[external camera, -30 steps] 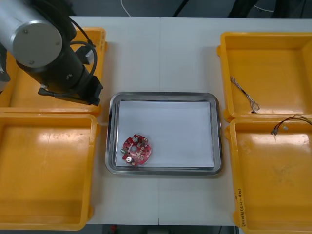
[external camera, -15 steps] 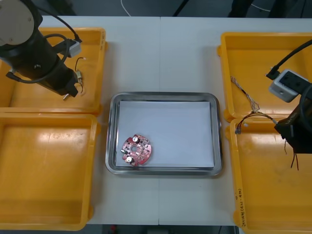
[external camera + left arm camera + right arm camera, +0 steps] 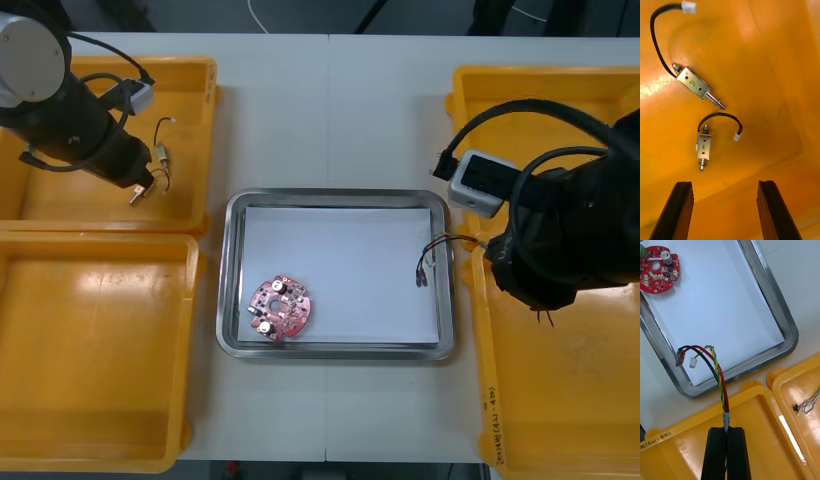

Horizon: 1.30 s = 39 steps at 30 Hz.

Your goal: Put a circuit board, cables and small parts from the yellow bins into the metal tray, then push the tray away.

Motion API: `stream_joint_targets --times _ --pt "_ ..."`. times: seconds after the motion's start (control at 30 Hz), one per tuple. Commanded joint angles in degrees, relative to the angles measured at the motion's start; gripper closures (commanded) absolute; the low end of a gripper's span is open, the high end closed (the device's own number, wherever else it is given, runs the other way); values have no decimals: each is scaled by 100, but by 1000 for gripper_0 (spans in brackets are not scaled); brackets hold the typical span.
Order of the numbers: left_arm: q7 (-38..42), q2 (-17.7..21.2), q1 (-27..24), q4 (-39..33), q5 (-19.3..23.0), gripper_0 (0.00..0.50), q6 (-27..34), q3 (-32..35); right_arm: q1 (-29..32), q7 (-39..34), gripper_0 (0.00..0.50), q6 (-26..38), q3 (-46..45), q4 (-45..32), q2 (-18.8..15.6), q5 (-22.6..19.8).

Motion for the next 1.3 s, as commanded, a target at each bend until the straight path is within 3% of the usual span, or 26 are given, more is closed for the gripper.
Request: stream_joint_targets --times 0.03,0.27,0.43,0.7,0.97,1.3 --pt "-996 143 -297 235 -132 0 -293 124 -476 403 500 18 674 -12 400 372" --pt "-1435 -130 -437 753 -317 0 -732 115 -547 693 500 18 1219 199 998 1014" --pt "-1444 -217 -455 867 -404 0 -1110 -183 -538 1414 500 18 1641 410 1411 1849" --pt "-1418 -323 -455 1105 -492 0 -1435 -561 -538 2064 500 18 1878 1060 1648 2113" --pt "-1391 -332 -446 1193 -501 0 -1462 -755 -485 2046 500 18 2485 1491 1762 2710" --pt "-1312 -332 -446 1342 -501 0 -1523 -904 -195 2099 500 -127 2529 1781 2009 2921"
